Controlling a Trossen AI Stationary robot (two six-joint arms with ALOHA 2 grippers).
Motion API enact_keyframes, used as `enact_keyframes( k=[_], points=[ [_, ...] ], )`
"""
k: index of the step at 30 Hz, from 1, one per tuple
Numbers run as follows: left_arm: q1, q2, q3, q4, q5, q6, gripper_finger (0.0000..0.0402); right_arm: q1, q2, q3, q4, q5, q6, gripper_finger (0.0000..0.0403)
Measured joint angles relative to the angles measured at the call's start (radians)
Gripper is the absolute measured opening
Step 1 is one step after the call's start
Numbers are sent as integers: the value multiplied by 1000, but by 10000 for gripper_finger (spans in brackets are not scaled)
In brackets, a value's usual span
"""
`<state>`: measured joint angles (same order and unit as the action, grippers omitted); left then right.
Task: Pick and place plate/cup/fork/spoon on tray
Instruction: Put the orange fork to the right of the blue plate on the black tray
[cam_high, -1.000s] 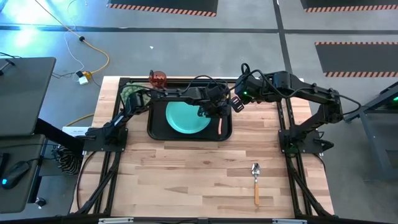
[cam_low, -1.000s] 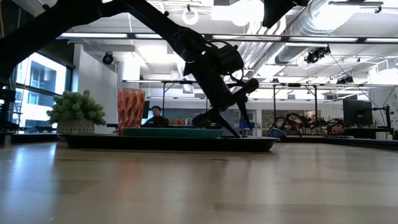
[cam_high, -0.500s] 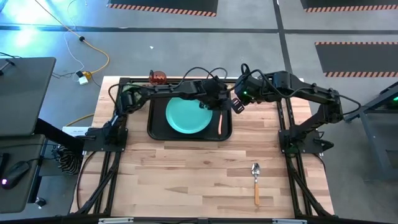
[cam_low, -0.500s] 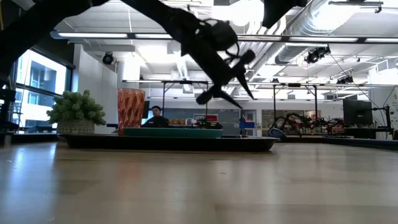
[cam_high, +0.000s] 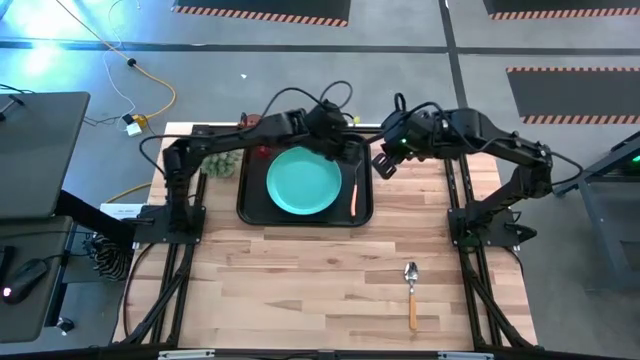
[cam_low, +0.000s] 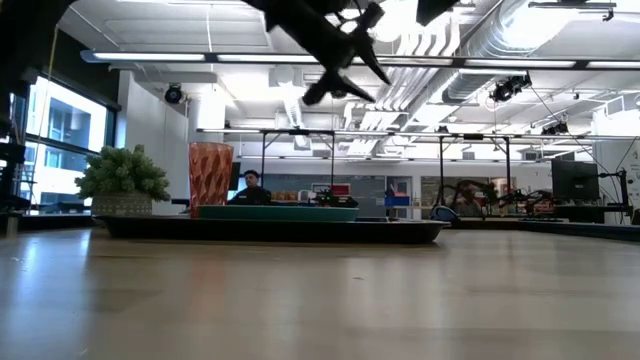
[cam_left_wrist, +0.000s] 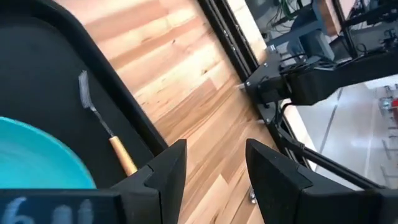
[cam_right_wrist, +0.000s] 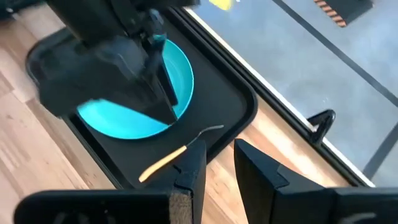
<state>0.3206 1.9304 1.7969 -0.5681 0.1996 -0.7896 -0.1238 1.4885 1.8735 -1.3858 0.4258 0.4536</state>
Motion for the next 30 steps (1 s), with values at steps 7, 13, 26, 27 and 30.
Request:
enact_keyframes(
  k=[7, 13, 26, 27, 30],
  points=[
    [-11, -123, 0, -93, -23, 127, 156, 0, 0, 29, -18, -49, -3, 76],
    [-44, -257, 0, -243, -168, 257, 156, 27, -2, 0, -45, -107, 88, 76],
    [-171, -456, 0, -451, -253, 429, 156, 127, -5, -197, -9, -111, 448, 76],
    [-187, -464, 0, -460, -262, 434, 156, 134, -5, -214, 8, -113, 473, 76],
    [-229, -490, -5, -514, -316, 436, 156, 157, -4, -258, 55, -122, 536, 76]
  ],
)
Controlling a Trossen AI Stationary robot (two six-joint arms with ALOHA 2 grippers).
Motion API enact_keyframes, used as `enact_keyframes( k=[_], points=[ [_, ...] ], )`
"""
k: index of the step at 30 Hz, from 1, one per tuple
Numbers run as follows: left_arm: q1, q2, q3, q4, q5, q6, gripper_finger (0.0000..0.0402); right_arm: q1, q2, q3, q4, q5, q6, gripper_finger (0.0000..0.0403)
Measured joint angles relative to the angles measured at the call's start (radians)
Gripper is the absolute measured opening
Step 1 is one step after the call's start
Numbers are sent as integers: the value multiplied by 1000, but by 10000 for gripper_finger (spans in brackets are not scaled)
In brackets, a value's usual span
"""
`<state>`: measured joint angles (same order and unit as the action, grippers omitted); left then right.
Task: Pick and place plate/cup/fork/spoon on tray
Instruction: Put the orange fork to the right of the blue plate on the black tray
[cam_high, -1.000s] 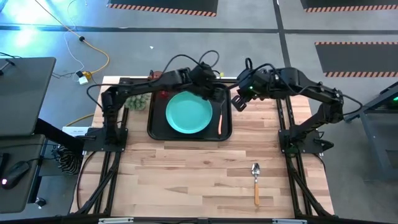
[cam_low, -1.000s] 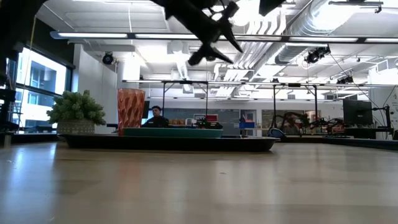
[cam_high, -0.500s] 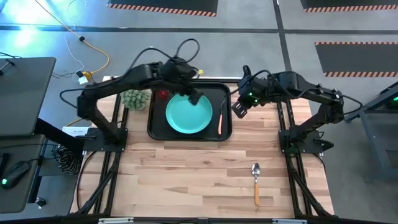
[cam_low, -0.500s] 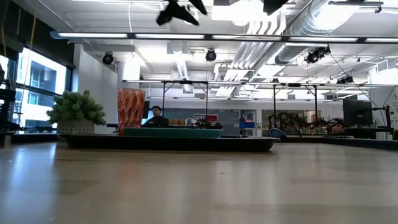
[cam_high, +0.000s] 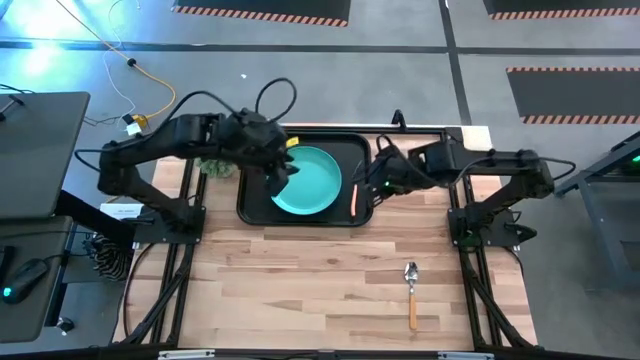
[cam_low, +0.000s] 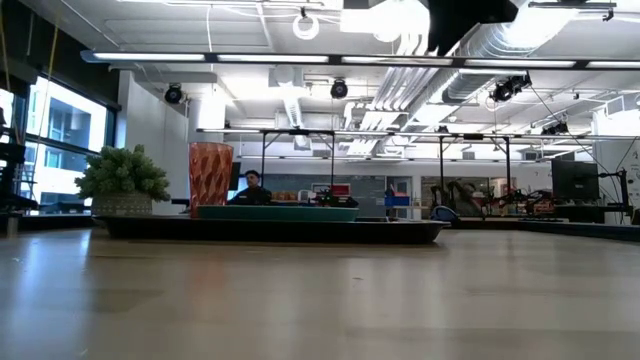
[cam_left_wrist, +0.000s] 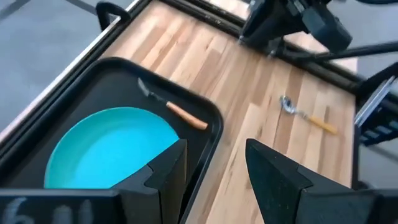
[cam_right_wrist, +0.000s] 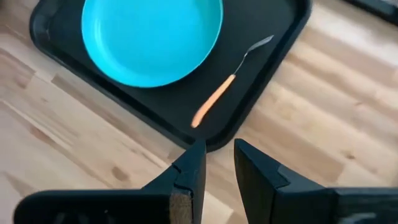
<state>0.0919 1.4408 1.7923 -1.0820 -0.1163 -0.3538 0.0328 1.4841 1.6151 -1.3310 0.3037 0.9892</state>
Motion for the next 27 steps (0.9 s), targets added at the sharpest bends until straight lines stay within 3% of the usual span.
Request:
enact_keyframes(
  k=[6, 16, 22, 27],
  points=[
    [-62, -136, -214, 99, -41, -37, 156, 37, -1, -105, 135, -26, 99, 76],
    [-69, -376, -592, 387, 66, -87, 156, 54, 0, -267, 348, -28, 228, 76],
    [-69, -465, -719, 470, 83, -90, 156, 39, -1, -350, 473, -40, 252, 76],
    [-69, -501, -754, 483, 83, -89, 156, 5, -1, -416, 565, -51, 242, 76]
  ],
)
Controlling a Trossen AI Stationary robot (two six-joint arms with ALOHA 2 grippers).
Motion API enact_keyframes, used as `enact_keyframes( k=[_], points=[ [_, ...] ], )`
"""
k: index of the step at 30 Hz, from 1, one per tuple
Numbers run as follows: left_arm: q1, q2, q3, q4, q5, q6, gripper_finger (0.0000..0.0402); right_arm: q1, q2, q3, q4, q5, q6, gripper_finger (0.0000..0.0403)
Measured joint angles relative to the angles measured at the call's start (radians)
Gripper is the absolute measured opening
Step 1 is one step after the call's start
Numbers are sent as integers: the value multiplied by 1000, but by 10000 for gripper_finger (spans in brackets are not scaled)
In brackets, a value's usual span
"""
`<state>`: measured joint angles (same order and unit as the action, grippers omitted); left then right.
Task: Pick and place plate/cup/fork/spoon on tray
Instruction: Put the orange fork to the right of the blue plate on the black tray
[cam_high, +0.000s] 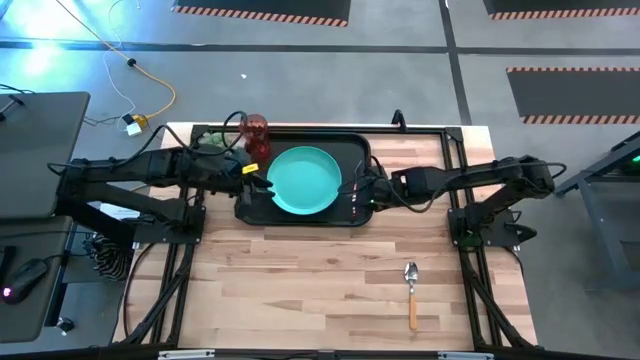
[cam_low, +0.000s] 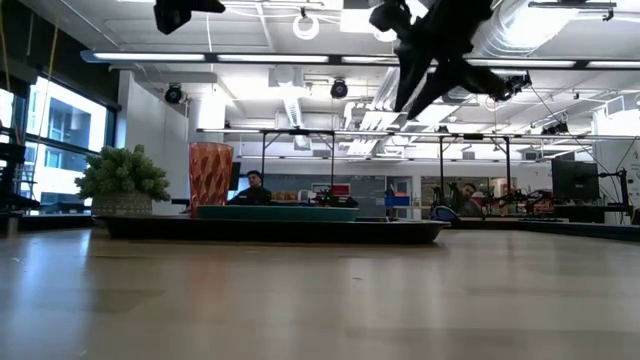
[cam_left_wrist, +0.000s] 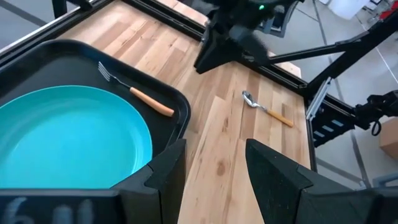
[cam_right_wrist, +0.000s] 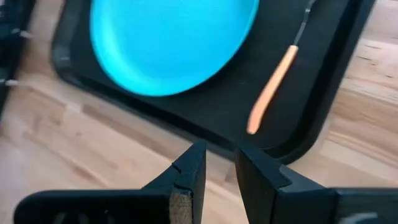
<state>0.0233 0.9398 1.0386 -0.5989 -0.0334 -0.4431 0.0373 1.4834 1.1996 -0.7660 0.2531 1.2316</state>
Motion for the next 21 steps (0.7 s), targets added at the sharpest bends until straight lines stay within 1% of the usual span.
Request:
enact_keyframes(
  k=[8, 12, 14, 17, 21],
  points=[
    [1, -19, -11, 15, 2, 31, 156, -91, 0, -56, 35, -2, -12, 81],
    [1, -19, -11, 25, 36, 36, 156, -138, 6, -58, 46, -2, -61, 106],
    [1, -19, -11, 25, 56, 44, 156, -159, 8, -58, 62, -2, -65, 123],
    [1, -19, -11, 25, 60, 53, 156, -189, 10, -58, 93, -3, -61, 145],
    [1, -19, -11, 25, 60, 53, 156, -226, 26, -58, 158, -42, -99, 156]
  ],
)
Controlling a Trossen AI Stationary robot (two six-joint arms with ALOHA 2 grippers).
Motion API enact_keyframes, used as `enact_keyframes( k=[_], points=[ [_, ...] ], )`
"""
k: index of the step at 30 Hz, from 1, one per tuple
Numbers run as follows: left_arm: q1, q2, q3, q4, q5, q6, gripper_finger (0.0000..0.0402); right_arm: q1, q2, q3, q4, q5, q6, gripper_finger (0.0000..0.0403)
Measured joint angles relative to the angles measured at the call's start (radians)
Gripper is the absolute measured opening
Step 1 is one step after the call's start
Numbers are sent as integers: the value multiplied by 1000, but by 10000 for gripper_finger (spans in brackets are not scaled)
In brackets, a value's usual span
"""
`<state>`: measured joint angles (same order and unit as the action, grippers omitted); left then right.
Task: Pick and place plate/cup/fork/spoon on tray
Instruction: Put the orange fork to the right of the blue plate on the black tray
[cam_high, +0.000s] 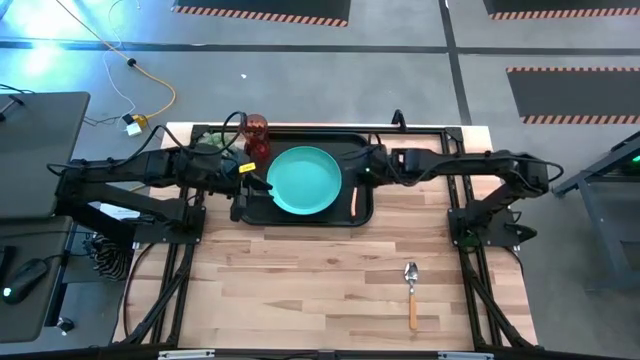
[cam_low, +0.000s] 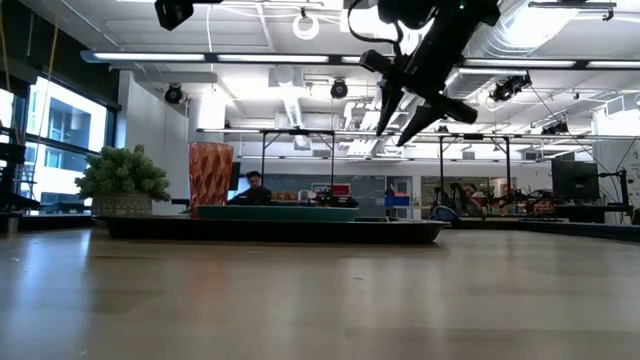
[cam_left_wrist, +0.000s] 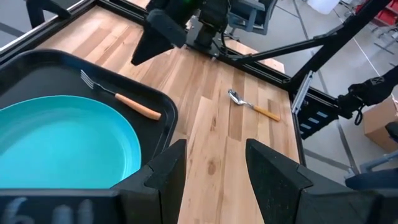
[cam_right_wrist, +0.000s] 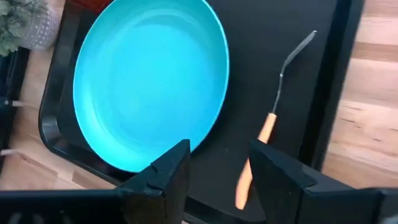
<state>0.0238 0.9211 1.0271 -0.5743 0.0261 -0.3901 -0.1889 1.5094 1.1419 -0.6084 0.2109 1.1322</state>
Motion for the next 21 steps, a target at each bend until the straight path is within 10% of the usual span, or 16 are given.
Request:
enact_keyframes(
  k=[21],
  points=[
    [3, 1, 0, 4, -9, -1, 156, -160, 205, 0, 49, -153, -18, 138]
  ],
)
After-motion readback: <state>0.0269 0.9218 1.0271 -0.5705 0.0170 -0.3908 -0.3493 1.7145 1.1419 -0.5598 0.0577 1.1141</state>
